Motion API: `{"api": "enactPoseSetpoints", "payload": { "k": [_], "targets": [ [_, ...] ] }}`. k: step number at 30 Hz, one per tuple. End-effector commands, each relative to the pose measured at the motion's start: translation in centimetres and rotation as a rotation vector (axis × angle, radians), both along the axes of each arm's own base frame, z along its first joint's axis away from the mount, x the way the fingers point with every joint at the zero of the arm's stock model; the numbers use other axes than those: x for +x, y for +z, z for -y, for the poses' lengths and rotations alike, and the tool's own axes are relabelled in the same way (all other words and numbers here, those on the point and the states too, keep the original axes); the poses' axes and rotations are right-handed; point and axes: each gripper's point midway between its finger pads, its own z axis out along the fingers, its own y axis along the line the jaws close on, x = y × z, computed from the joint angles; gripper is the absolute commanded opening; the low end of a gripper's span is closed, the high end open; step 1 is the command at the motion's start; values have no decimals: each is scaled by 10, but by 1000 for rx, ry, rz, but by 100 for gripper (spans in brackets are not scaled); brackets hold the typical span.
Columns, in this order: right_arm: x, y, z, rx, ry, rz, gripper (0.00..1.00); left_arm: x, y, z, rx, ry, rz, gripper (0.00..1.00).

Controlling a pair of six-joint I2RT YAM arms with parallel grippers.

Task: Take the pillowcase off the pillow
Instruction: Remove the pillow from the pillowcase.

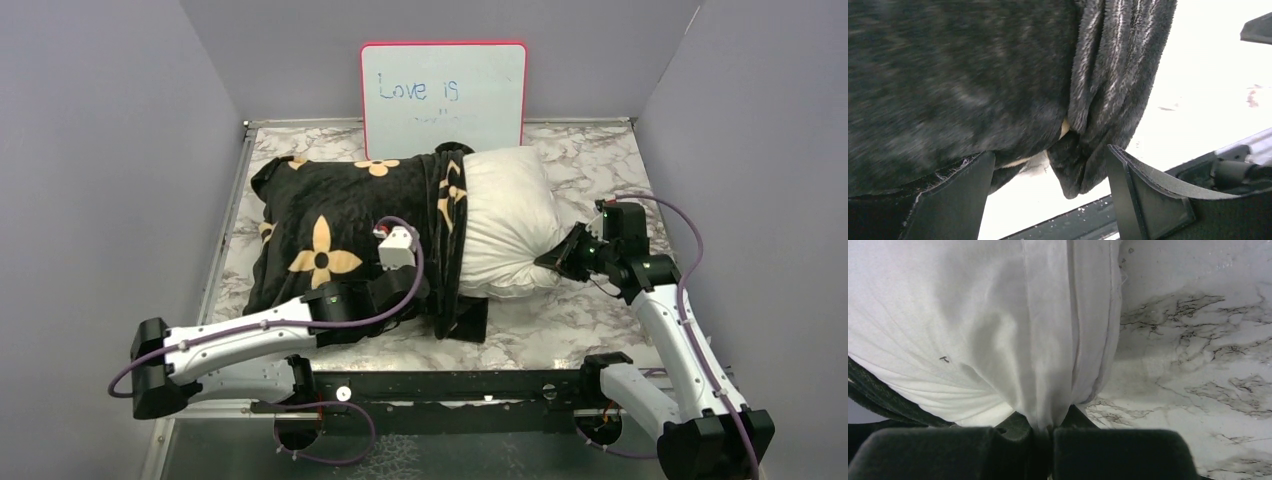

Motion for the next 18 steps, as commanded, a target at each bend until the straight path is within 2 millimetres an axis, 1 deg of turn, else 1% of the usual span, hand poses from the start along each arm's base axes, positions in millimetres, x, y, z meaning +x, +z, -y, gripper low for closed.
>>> {"api": "enactPoseSetpoints", "payload": {
  "k": [1, 3, 6, 8, 11, 14, 16, 17, 18],
  "targets": [
    [7, 5, 6, 0, -36, 33, 1, 14, -30, 8, 161, 20, 1, 83],
    [9, 12, 8, -12, -41, 53, 1, 21, -51, -1, 239, 92, -21, 82],
    [13, 23, 18, -68, -69, 83, 1, 28, -68, -20, 367, 182, -35, 77],
    [17, 27, 25, -105, -90, 98, 1, 29, -74, -29, 413, 206, -35, 66],
    [23, 31, 30, -138, -99, 108, 1, 31, -81, -45, 424, 240, -49, 45],
    [31, 32, 37, -177, -118, 113, 1, 32, -83, -68, 418, 276, -66, 24],
    [36, 35, 42, -198, -136, 118, 1, 33, -86, -87, 395, 320, -85, 6],
    [39, 36, 43, -201, -140, 120, 1, 32, -89, -97, 384, 343, -100, 0],
    [42, 38, 42, -201, -141, 128, 1, 31, -90, -106, 371, 360, -111, 0]
  ]
}}
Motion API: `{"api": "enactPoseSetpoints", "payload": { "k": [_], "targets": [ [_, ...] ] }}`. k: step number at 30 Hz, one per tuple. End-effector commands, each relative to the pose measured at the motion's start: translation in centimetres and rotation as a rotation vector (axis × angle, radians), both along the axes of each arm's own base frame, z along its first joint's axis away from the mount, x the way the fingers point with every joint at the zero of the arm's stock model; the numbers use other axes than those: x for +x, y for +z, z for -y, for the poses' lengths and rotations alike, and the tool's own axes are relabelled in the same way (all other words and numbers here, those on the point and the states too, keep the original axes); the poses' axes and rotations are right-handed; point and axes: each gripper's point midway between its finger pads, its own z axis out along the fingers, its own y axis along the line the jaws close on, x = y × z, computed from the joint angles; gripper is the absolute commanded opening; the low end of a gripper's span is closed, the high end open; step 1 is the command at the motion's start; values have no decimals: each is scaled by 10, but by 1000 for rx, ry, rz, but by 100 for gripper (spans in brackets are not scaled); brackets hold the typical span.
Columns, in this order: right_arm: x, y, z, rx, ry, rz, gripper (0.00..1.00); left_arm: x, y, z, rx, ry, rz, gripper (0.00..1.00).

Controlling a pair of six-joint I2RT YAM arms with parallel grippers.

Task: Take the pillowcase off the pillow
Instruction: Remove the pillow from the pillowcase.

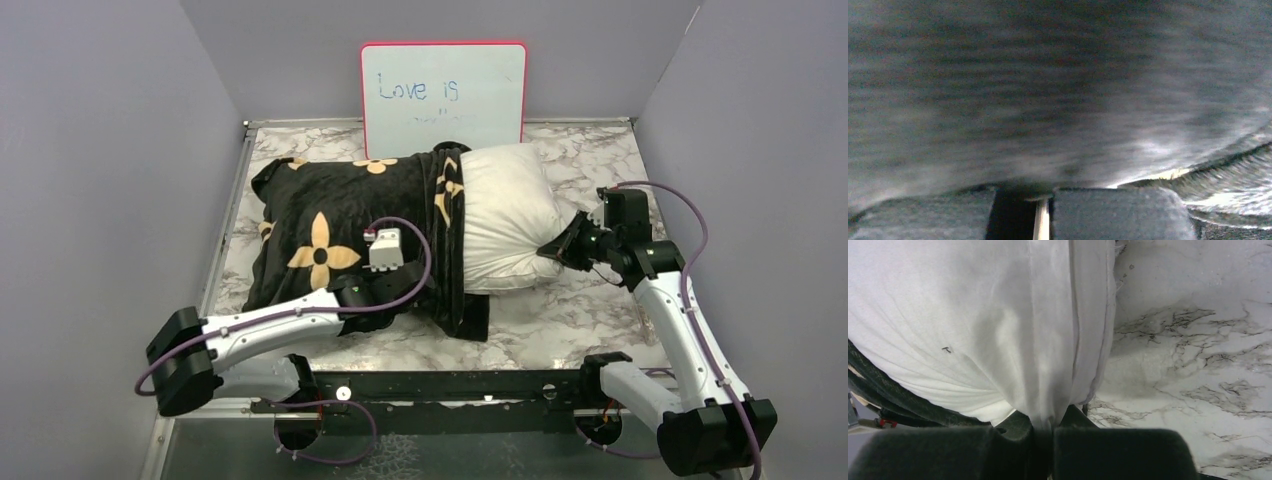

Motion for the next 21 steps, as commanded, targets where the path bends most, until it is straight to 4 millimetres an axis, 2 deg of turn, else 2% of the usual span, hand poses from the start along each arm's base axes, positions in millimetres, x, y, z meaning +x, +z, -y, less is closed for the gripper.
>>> {"api": "enactPoseSetpoints", "payload": {
  "k": [1, 6, 9, 15, 17, 19, 20, 21],
  "targets": [
    [34, 23, 38, -164, -134, 130, 1, -2, -14, -74, 74, 142, -26, 0],
    [47, 22, 51, -215, -166, 125, 1, -16, 1, -113, 33, 268, -24, 0],
    [52, 18, 64, -226, -192, 111, 1, -16, 19, -113, -42, 283, 8, 0],
    [55, 7, 94, -189, -263, 76, 1, -17, 56, -132, -35, 351, 57, 0],
    [53, 7, 95, -188, -251, 73, 1, -16, 65, -133, -42, 342, 78, 0],
    [49, 5, 86, -156, -211, 70, 1, -13, 71, -125, -62, 293, 88, 0],
    [48, 5, 80, -131, -184, 72, 0, -10, 73, -114, -83, 238, 89, 2],
    [44, 2, 72, -102, -148, 70, 0, -8, 75, -101, -90, 158, 87, 11]
  ]
}}
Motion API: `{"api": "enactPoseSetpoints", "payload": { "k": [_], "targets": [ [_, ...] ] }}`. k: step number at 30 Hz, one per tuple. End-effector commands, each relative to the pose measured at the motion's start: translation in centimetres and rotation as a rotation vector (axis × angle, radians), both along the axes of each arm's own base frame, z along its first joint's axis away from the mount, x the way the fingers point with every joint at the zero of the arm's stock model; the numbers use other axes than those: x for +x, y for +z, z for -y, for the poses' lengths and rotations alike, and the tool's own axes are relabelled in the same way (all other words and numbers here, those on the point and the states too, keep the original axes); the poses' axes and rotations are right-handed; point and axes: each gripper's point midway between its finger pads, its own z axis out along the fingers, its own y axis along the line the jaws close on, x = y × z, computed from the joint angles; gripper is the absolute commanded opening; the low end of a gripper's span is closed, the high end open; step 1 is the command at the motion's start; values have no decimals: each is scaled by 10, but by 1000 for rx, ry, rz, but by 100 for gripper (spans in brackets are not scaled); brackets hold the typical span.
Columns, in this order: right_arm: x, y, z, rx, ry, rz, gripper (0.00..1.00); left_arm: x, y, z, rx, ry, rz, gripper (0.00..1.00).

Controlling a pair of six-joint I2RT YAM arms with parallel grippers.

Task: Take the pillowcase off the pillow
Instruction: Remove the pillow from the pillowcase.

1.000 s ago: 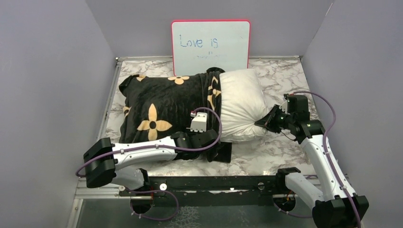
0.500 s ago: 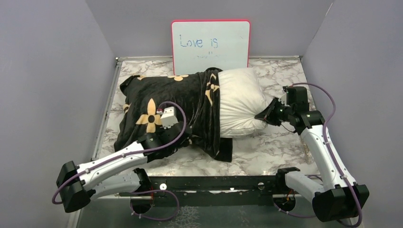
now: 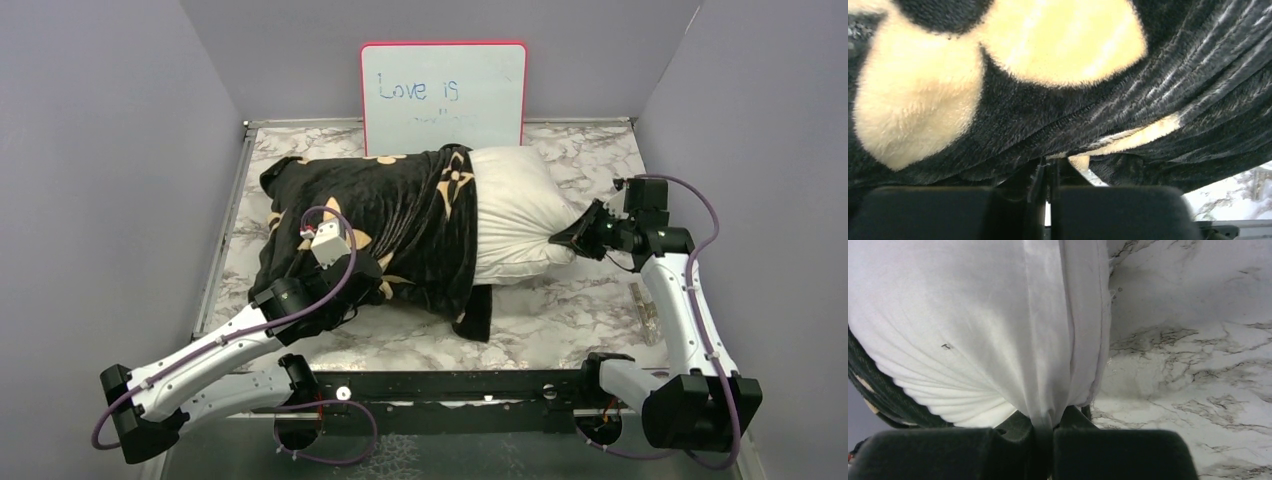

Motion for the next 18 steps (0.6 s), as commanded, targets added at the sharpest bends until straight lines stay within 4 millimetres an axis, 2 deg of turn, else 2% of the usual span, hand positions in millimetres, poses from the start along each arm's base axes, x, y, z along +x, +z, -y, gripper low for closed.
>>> {"api": "enactPoseSetpoints", "payload": {
  "k": [1, 3, 8, 11, 13, 16, 18],
  "targets": [
    [15, -1, 33, -119, -47, 102, 0, 3, 9, -28, 189, -90, 62, 20],
    [8, -5, 20, -64, 13, 99, 1, 6, 18, -3, 115, -175, 85, 41],
    [-10, -20, -4, 62, 96, 66, 1, 17, 49, 52, 12, -365, 168, 67],
    [-18, -26, -13, 115, 118, 55, 1, 27, 53, 79, 34, -446, 164, 72],
    [-19, -27, -14, 121, 120, 55, 1, 35, 49, 88, 71, -461, 148, 73],
    [-18, -24, -13, 110, 127, 60, 1, 45, 34, 97, 141, -478, 112, 75],
    [-18, -22, -12, 99, 132, 57, 1, 49, 17, 104, 192, -499, 67, 74]
  ]
}}
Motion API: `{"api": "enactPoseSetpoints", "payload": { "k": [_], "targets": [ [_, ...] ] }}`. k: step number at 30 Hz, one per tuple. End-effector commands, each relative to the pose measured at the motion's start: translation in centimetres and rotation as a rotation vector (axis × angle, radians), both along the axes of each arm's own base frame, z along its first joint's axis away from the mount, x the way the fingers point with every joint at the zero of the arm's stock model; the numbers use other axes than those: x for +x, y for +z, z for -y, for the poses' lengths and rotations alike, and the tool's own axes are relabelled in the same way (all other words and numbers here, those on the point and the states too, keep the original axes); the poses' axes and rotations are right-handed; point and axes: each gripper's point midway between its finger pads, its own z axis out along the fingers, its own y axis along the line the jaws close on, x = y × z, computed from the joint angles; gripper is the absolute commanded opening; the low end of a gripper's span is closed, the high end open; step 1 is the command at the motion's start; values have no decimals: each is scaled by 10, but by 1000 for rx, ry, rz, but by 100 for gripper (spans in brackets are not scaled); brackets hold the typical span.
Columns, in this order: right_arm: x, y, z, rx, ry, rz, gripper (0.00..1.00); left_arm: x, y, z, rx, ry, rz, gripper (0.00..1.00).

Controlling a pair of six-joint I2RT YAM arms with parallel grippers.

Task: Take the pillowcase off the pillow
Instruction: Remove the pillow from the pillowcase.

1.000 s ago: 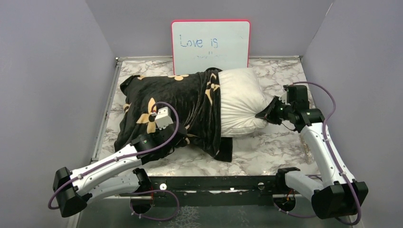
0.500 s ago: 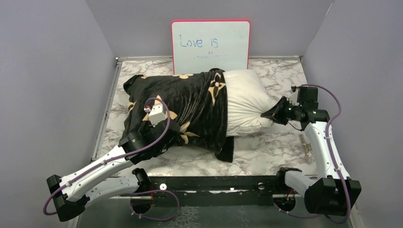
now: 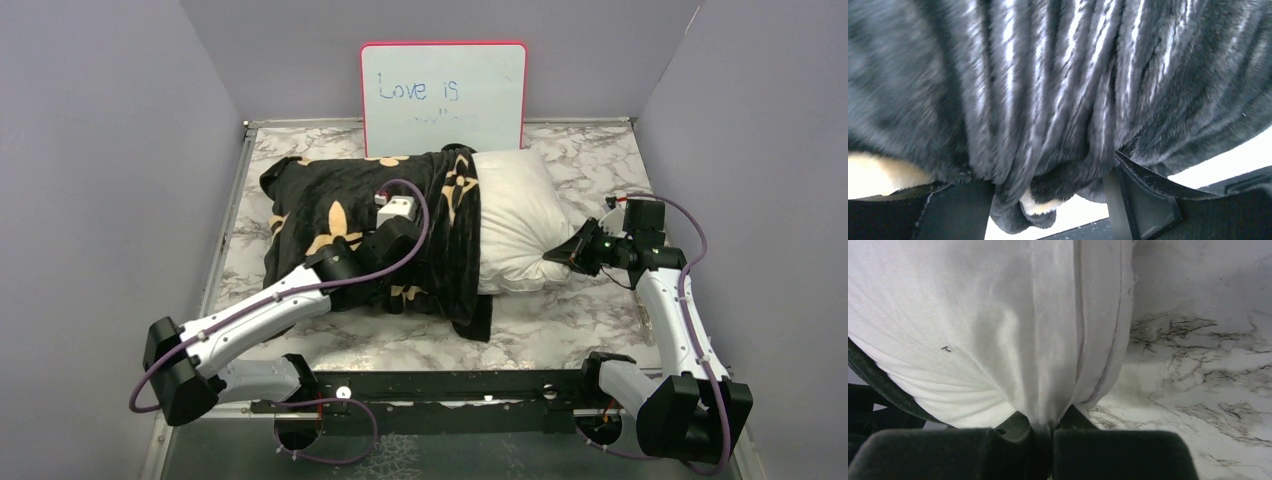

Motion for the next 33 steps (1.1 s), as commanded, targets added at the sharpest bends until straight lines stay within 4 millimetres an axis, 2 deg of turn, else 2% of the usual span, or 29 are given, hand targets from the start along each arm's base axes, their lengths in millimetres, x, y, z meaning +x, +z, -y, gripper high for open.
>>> {"api": "enactPoseSetpoints", "payload": {
  "k": [1, 3, 5, 9, 12, 15, 17, 20, 22, 24, 26, 32, 33],
  "targets": [
    [5, 9, 4, -32, 21, 57, 1, 23, -3, 30, 35, -62, 26, 69],
    [7, 8, 9, -58, 6, 54, 1, 24, -20, 16, 121, 1, -7, 51],
    [10, 5, 21, -120, -45, 33, 0, 25, -26, -6, 190, 90, -7, 36],
    [14, -3, 43, -235, -122, 2, 0, 18, -11, -55, 224, 258, 54, 9],
    [15, -7, 47, -248, -144, -17, 0, 10, 3, -97, 202, 378, 98, 3],
    [17, -3, 44, -228, -139, -11, 0, -1, 5, -124, 164, 440, 108, 3],
    [17, 0, 43, -223, -136, -2, 0, -7, 3, -125, 119, 436, 99, 5],
    [17, 4, 39, -206, -113, 20, 0, -10, -1, -109, 51, 369, 73, 16],
    [17, 4, 33, -186, -83, 29, 0, -9, 2, -95, 16, 316, 65, 30],
    [15, 6, 27, -157, -57, 34, 0, -5, 14, -84, -9, 277, 72, 49],
    [15, 9, 24, -136, -47, 40, 1, 1, 34, -74, -35, 242, 98, 62],
    [17, 28, 25, -156, -42, 93, 12, 20, 115, -43, -121, 118, 228, 77],
    [17, 34, 24, -157, -24, 117, 14, 24, 128, -39, -110, 78, 268, 83]
  ]
}}
